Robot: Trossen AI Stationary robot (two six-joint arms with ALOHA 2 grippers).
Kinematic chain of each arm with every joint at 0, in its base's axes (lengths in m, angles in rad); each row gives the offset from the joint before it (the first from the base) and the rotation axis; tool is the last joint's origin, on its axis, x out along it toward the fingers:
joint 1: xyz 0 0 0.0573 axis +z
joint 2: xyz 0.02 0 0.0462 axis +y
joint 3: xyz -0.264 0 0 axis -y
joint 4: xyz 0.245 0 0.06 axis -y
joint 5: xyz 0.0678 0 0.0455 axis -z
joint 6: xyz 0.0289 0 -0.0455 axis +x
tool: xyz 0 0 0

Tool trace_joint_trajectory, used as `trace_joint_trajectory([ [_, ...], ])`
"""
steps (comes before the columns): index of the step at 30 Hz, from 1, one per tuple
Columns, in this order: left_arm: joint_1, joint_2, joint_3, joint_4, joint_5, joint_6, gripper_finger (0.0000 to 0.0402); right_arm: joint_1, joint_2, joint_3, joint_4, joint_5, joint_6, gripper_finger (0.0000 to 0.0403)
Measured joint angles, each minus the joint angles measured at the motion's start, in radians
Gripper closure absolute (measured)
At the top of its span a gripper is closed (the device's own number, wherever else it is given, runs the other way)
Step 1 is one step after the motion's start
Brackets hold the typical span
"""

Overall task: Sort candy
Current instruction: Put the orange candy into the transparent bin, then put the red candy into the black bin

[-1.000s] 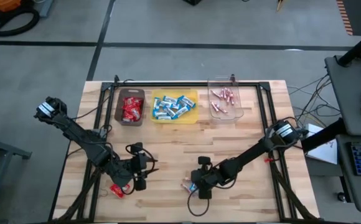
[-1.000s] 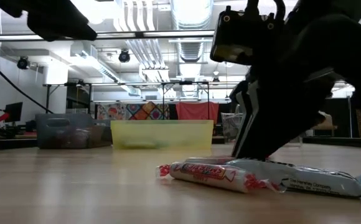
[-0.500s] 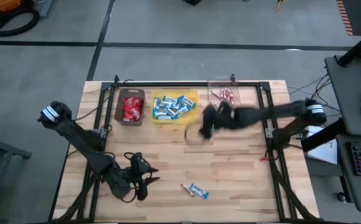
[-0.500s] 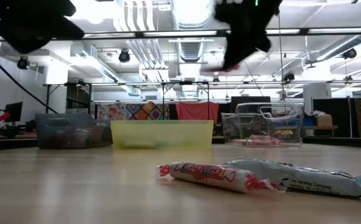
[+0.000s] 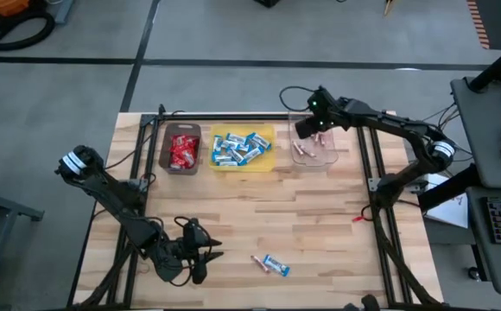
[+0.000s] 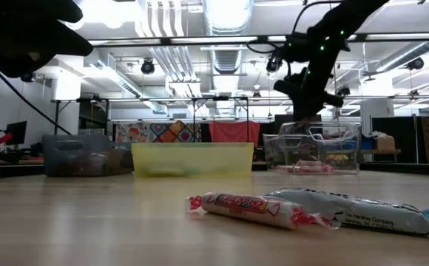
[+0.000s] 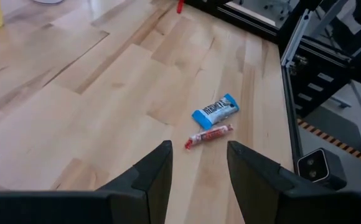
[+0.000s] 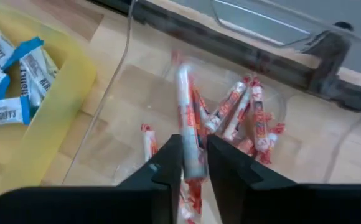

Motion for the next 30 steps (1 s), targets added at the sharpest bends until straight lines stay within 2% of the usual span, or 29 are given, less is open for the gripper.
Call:
trace_joint_trajectory([
  [6, 0.000, 0.000, 0.000, 0.000, 0.000, -0.007, 0.0265, -0.002, 0.027, 0.001, 0.004, 0.001, -0.010, 0.0264],
  [9, 0.001, 0.000, 0.000, -0.001, 0.028, -0.024, 0.0265, 0.006, 0.021, 0.014, 0.000, 0.001, -0.011, 0.0241],
  [15, 0.001, 0.000, 0.009, -0.004, 0.144, -0.089, 0.0265, 0.068, -0.023, 0.046, -0.004, -0.054, -0.010, 0.0231],
  [19, 0.001, -0.001, 0.033, -0.051, 0.257, -0.161, 0.0265, 0.156, -0.065, 0.056, -0.004, -0.060, -0.010, 0.0239],
  [22, 0.001, -0.001, 0.078, -0.199, 0.354, -0.278, 0.0265, 0.236, -0.096, 0.056, -0.005, -0.060, -0.004, 0.0246],
  [27, -0.007, 0.000, 0.160, -0.601, 0.519, -0.529, 0.0265, 0.364, -0.135, 0.056, -0.004, -0.052, 0.009, 0.0254],
  [30, -0.021, 0.017, 0.190, -0.770, 0.601, -0.628, 0.0265, 0.425, -0.138, 0.056, -0.002, -0.052, 0.009, 0.0255],
])
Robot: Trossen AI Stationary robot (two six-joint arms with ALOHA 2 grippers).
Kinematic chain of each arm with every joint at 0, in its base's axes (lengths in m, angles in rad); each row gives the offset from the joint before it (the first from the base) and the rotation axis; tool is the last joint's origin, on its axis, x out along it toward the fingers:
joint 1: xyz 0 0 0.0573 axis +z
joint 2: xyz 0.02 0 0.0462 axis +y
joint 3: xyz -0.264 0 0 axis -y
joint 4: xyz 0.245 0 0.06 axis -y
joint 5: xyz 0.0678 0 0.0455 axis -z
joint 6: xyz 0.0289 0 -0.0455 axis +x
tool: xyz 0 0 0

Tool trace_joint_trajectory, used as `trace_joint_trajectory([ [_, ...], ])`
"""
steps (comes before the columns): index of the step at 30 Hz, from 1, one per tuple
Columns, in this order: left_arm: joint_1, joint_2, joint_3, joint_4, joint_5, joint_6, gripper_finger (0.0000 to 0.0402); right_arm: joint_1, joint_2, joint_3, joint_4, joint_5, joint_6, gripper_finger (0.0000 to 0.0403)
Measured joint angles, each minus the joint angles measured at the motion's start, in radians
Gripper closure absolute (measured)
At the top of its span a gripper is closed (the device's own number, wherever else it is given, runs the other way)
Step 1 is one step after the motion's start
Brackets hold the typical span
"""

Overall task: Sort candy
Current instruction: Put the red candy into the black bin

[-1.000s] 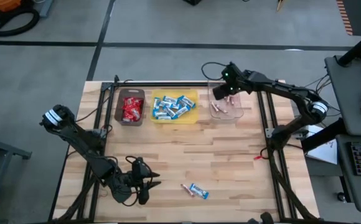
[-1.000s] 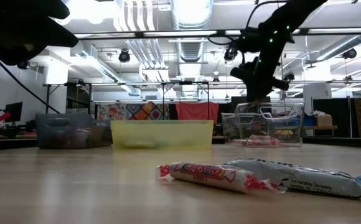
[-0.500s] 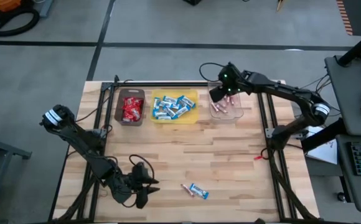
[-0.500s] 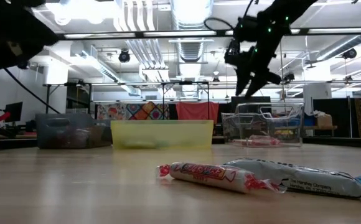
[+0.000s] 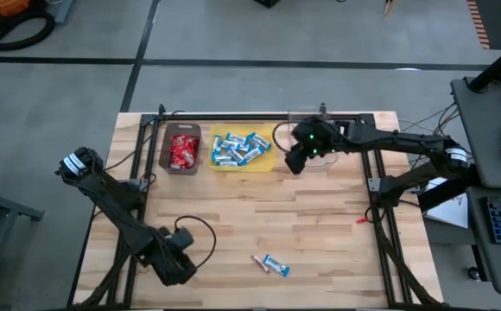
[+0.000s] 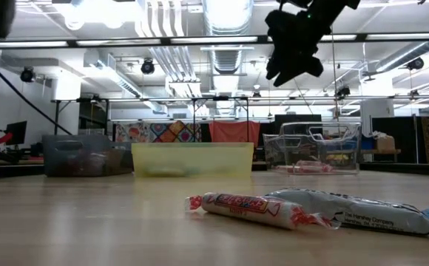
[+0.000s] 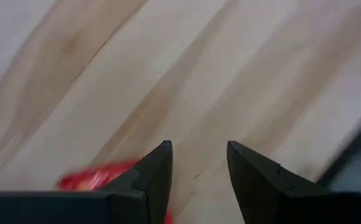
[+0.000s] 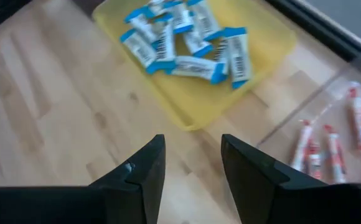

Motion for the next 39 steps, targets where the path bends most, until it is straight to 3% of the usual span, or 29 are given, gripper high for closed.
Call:
trace_joint_trajectory([
  [4, -0.012, 0.036, 0.006, -0.082, 0.130, -0.125, 0.0265, 0.053, 0.001, 0.000, 0.003, 0.027, 0.012, 0.0253],
  [10, -0.039, 0.113, 0.006, -0.081, 0.237, -0.159, 0.0250, 0.082, 0.002, 0.000, 0.004, 0.080, 0.015, 0.0253],
  [20, -0.049, 0.222, 0.010, -0.081, 0.257, -0.129, 0.0224, 0.082, 0.002, 0.000, 0.004, 0.081, 0.045, 0.0252],
  [24, -0.052, 0.236, 0.012, -0.079, 0.256, -0.127, 0.0258, 0.082, 0.003, 0.000, 0.004, 0.081, 0.054, 0.0252],
  [32, -0.059, 0.228, 0.035, -0.094, 0.235, -0.105, 0.0389, 0.088, 0.003, -0.002, 0.005, 0.082, 0.052, 0.0252],
  [39, -0.055, 0.226, 0.233, -0.183, 0.072, 0.135, 0.0392, 0.136, 0.003, -0.002, 0.005, 0.082, 0.037, 0.0252],
])
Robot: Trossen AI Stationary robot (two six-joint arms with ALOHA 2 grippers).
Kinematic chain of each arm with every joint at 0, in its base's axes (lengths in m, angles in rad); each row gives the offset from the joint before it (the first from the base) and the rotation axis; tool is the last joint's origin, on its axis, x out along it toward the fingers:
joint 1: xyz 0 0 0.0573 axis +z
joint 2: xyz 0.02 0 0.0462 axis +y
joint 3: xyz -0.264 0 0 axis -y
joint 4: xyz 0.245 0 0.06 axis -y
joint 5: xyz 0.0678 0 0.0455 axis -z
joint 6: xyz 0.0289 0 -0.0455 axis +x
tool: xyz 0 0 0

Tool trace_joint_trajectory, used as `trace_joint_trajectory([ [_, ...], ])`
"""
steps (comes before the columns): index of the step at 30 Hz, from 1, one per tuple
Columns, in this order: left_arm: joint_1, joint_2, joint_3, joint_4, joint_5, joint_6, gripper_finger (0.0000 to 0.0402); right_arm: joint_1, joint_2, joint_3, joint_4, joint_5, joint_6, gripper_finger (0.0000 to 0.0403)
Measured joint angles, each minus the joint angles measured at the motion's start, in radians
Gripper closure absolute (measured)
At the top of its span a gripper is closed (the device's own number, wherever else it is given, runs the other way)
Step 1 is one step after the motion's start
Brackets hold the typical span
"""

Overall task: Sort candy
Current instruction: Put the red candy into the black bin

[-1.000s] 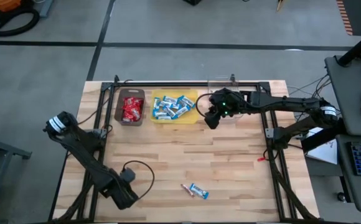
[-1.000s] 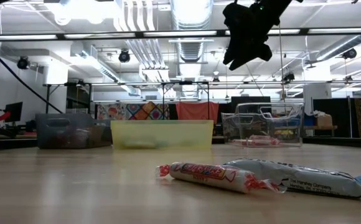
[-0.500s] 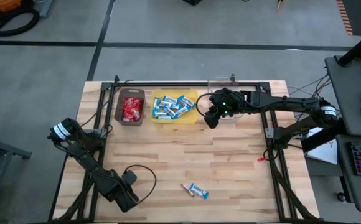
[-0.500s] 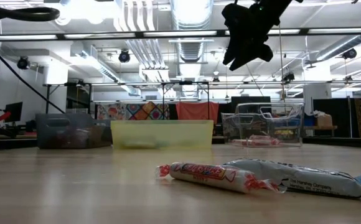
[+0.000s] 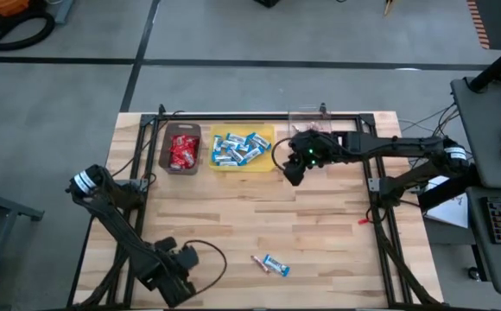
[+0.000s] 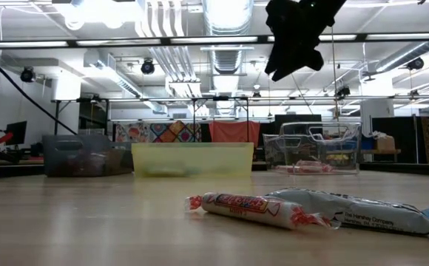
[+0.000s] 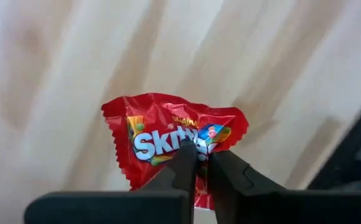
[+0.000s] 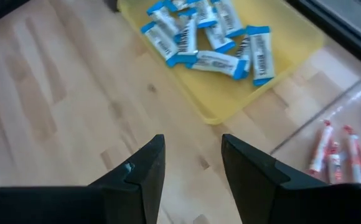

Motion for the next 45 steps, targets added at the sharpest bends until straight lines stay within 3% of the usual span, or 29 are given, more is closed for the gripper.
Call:
trace_joint_trajectory([
  [7, 0.055, -0.007, 0.280, -0.322, -0.268, 0.300, 0.0399, 0.124, 0.000, 0.000, 0.000, -0.002, 0.022, 0.0252],
  [11, 0.125, -0.028, 0.381, -0.515, -0.393, 0.425, 0.0401, 0.212, 0.000, 0.000, 0.000, -0.002, 0.043, 0.0252],
  [17, 0.287, -0.127, 0.364, -0.561, -0.500, 0.682, 0.0401, 0.346, 0.000, -0.001, 0.001, 0.089, 0.098, 0.0253],
  [23, 0.547, -0.304, 0.198, -0.516, -0.518, 0.907, 0.0401, 0.455, 0.000, -0.002, 0.001, 0.194, 0.146, 0.0257],
  [26, 0.742, -0.413, 0.070, -0.408, -0.492, 1.022, 0.0401, 0.485, 0.000, -0.006, 0.001, 0.252, 0.174, 0.0259],
  [31, 1.153, -0.554, -0.152, -0.121, -0.315, 1.256, 0.0401, 0.496, 0.001, -0.010, 0.001, 0.261, 0.189, 0.0257],
  [37, 1.629, -0.557, -0.312, 0.173, -0.088, 1.328, 0.0401, 0.494, 0.001, -0.019, 0.002, 0.319, 0.191, 0.0262],
  [41, 1.816, -0.496, -0.334, 0.222, 0.008, 1.319, 0.0401, 0.494, 0.001, -0.020, 0.002, 0.322, 0.191, 0.0264],
  [45, 1.876, -0.450, -0.336, 0.223, 0.014, 1.337, 0.0401, 0.494, 0.001, -0.021, 0.003, 0.322, 0.192, 0.0264],
])
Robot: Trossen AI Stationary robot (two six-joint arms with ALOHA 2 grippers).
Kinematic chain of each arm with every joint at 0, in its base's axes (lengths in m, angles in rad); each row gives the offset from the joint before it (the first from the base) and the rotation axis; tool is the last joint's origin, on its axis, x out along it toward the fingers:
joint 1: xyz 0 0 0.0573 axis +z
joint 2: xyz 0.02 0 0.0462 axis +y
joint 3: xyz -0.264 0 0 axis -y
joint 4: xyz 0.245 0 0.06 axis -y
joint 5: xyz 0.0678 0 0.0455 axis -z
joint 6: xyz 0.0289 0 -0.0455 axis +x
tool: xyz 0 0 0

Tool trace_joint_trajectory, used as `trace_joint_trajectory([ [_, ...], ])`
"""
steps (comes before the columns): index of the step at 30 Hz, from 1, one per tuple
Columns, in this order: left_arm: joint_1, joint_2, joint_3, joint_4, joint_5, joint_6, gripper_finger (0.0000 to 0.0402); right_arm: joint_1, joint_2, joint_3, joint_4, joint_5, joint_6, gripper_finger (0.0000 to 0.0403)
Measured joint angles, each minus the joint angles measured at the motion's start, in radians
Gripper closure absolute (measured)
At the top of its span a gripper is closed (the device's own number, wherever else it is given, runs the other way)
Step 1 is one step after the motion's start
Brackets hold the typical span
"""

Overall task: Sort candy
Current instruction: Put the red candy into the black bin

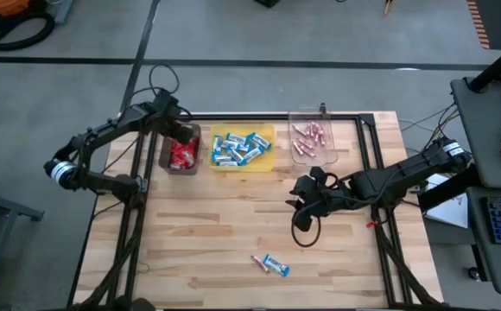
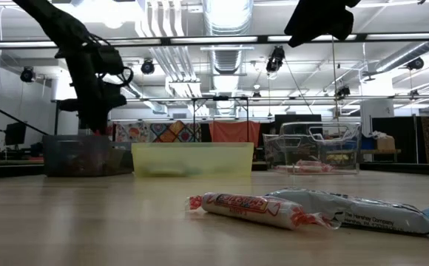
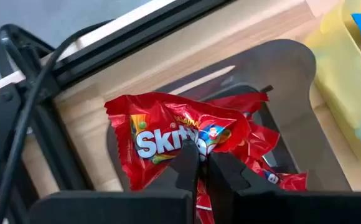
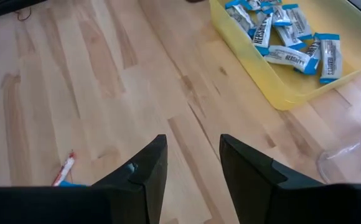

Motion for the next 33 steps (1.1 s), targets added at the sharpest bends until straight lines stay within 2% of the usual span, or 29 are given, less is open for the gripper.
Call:
trace_joint_trajectory([
  [7, -0.008, 0.016, 0.000, 0.001, -0.026, 0.021, 0.0388, 0.000, 0.000, 0.000, 0.000, 0.001, 0.000, 0.0264],
  [13, -0.017, 0.010, 0.001, -0.030, -0.037, 0.021, 0.0327, 0.000, 0.000, 0.000, 0.003, 0.001, 0.000, 0.0264],
  [17, -0.047, -0.006, 0.001, -0.055, 0.004, 0.006, 0.0288, 0.000, 0.000, 0.000, 0.006, 0.013, 0.000, 0.0264],
  [21, -0.113, -0.047, 0.001, -0.058, 0.029, -0.002, 0.0264, 0.000, 0.000, 0.000, 0.016, 0.022, 0.017, 0.0264],
  [26, -0.199, -0.126, 0.009, -0.060, 0.028, -0.037, 0.0251, 0.000, 0.000, 0.000, 0.053, 0.019, 0.027, 0.0264],
  [33, -0.258, -0.220, 0.041, -0.114, -0.003, -0.069, 0.0233, 0.002, 0.000, 0.000, 0.080, 0.008, 0.094, 0.0264],
])
